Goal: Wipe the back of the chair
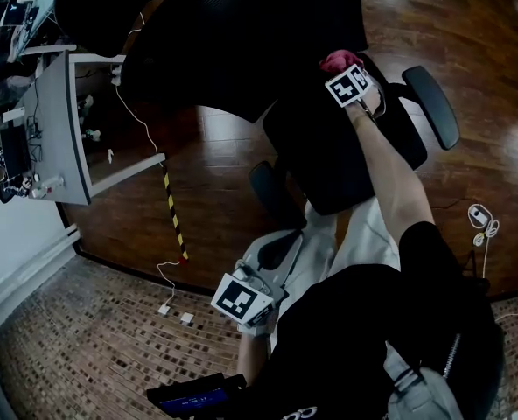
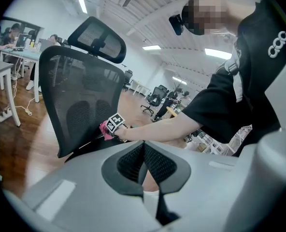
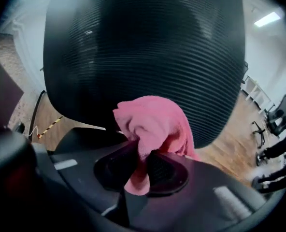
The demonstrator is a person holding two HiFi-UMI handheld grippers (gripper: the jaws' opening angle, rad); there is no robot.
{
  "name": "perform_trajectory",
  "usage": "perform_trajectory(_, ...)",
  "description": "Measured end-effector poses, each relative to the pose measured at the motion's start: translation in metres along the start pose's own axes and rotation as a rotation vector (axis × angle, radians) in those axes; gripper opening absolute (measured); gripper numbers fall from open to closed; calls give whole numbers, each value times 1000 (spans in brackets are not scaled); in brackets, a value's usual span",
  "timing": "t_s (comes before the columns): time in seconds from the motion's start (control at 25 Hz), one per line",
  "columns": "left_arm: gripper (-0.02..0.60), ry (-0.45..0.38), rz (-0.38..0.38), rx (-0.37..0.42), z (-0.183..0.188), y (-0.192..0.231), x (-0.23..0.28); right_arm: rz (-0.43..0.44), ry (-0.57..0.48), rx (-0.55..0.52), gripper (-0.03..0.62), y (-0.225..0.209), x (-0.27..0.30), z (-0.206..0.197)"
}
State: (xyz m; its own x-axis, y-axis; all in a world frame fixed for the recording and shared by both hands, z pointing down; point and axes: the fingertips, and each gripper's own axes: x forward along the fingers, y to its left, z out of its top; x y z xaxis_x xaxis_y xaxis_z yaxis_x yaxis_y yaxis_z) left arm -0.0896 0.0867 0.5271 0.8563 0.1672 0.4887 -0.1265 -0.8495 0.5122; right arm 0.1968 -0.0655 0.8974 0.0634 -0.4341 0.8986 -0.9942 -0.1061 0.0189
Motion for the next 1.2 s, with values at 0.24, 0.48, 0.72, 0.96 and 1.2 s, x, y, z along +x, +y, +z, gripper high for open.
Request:
perform_trajectory(0.24, -25, 38, 31, -14, -18, 16, -34, 166, -76, -150, 46, 146, 16, 32)
perform_trajectory(0.48, -25, 12, 53, -23, -21, 29, -57, 266, -121, -286, 46, 258, 5, 56)
perform_trajectory(0.72, -25, 15, 48, -25, -17, 29, -55, 345, -142, -418, 46, 301, -7, 56)
perform_trajectory(0.96, -25, -5, 43, 4, -9, 23, -38, 274, -173, -349, 46, 222, -21, 65)
perform_trajectory(1.2, -25, -13, -18, 37, 14, -3, 1, 100, -184, -216, 46, 65, -48, 66)
